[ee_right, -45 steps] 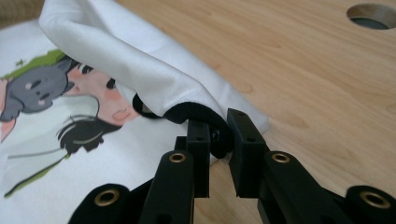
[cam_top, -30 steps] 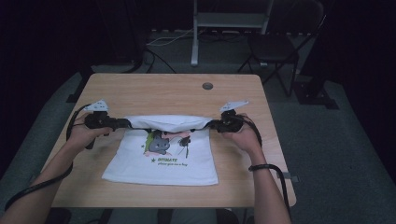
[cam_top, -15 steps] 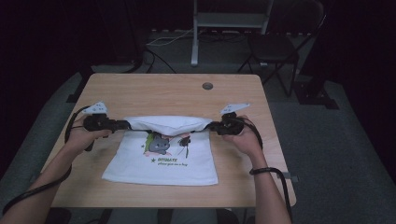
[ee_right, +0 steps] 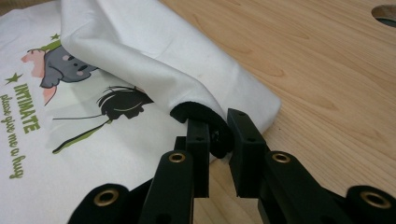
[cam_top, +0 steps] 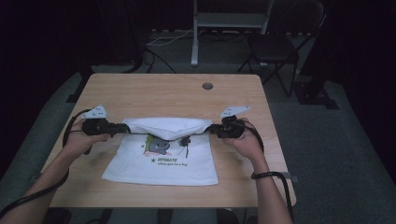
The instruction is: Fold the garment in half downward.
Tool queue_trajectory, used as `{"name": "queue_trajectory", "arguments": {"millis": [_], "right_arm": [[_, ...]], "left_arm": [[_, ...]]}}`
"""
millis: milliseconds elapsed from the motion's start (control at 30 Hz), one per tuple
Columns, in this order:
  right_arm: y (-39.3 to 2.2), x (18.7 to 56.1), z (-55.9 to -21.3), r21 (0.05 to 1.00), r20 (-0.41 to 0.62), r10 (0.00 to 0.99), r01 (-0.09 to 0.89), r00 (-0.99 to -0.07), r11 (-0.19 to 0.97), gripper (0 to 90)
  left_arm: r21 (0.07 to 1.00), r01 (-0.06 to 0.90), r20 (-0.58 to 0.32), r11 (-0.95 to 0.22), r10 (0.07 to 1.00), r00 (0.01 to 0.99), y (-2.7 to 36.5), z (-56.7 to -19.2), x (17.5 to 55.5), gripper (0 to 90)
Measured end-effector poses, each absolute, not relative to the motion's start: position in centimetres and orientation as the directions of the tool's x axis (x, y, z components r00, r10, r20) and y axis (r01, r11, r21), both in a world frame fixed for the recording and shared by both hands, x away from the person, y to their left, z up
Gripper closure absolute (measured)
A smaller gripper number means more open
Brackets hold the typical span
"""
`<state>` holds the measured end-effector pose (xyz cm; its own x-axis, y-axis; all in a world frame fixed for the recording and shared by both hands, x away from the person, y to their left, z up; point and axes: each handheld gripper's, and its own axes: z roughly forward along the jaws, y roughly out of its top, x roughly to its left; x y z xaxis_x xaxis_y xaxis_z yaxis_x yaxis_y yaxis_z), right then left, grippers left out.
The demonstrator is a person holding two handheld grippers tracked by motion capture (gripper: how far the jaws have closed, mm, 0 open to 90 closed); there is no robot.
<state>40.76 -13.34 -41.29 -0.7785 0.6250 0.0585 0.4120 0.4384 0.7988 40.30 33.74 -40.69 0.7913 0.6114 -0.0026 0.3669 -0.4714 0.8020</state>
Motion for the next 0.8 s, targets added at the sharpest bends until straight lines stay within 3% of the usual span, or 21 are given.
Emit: {"name": "queue_trajectory", "arguments": {"millis": [800], "right_arm": [[-12.7,39.1,-41.2,0.799,0.031,0.597,0.379,-0.801,0.467,79.7]], "left_arm": [[0.803,0.343,0.019,-0.488,0.595,0.803,34.3,-40.8,38.5,82.8]]}}
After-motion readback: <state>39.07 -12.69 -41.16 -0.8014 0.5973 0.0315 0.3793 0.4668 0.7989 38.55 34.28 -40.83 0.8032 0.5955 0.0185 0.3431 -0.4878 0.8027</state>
